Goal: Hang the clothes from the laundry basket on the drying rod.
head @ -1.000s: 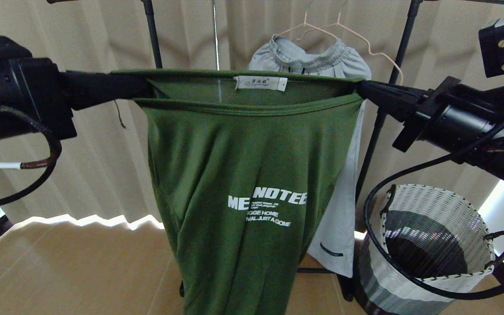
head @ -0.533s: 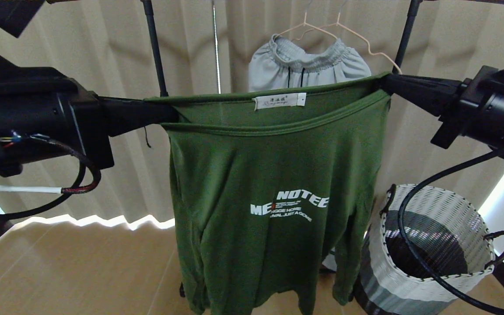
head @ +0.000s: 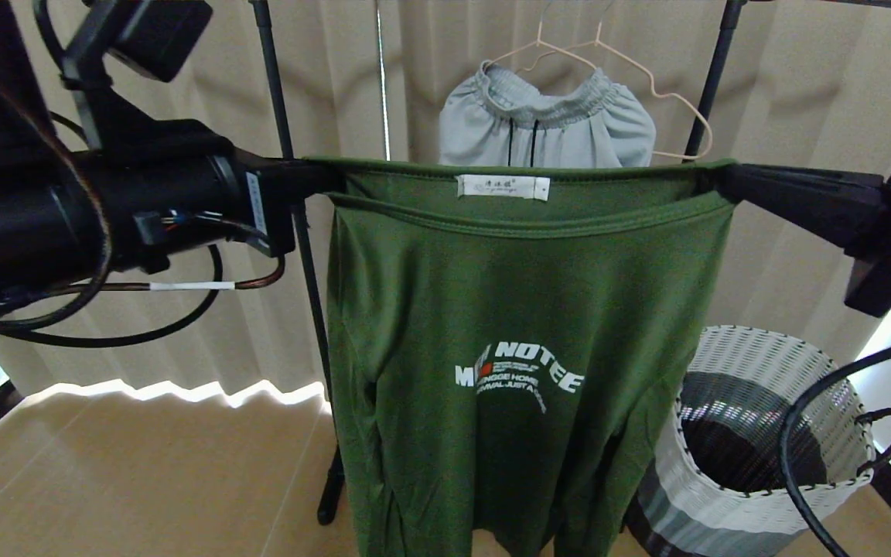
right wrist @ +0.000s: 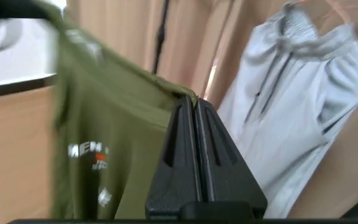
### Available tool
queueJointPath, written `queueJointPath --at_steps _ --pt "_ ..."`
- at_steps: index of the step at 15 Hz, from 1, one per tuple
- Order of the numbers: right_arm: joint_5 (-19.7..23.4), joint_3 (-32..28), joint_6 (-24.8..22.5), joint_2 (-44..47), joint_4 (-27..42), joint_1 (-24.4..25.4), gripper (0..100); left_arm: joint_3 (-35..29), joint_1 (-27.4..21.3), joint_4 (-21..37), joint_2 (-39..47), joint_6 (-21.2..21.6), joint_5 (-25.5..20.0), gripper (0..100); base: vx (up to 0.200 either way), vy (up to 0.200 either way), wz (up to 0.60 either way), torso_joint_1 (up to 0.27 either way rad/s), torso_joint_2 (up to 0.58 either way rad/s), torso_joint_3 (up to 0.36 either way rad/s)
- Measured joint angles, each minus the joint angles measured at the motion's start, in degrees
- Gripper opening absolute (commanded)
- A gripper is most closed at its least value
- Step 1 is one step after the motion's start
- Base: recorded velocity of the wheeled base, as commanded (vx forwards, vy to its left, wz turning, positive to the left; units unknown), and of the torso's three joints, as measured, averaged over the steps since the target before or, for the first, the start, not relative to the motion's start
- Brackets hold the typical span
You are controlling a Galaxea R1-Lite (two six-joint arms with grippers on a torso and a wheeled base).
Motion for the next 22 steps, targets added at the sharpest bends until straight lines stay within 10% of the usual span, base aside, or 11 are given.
queueJointPath --at_steps 3,8,12,16,22 --pt "9.09 5.12 0.09 -4.10 0.69 0.00 0 -1.79 -0.09 -3.85 5.88 -1.21 0.18 0 0.000 0.000 0.00 0.000 0.00 0.000" --pt "8.98 5.95 -0.22 -4.35 0.26 -0.18 0 -2.27 -0.13 -3.30 8.72 -2.44 0.18 0 0.000 0.000 0.00 0.000 0.00 0.000" --pt "8.87 4.51 -0.41 0.00 -6.89 -3.30 0 -1.22 -0.09 10.19 3.96 -3.10 -1.78 0 0.000 0.000 0.00 0.000 0.00 0.000" --pt "7.36 -1.71 -0.17 9.41 -16.07 -4.73 0 -0.87 -0.24 20.63 -4.57 -3.72 -14.15 0 0.000 0.000 0.00 0.000 0.00 0.000" --pt "6.44 -9.94 0.02 18.55 -18.36 -4.77 0 0.93 -3.36 22.44 -12.41 -3.30 -18.35 0 0.000 0.000 0.00 0.000 0.00 0.000"
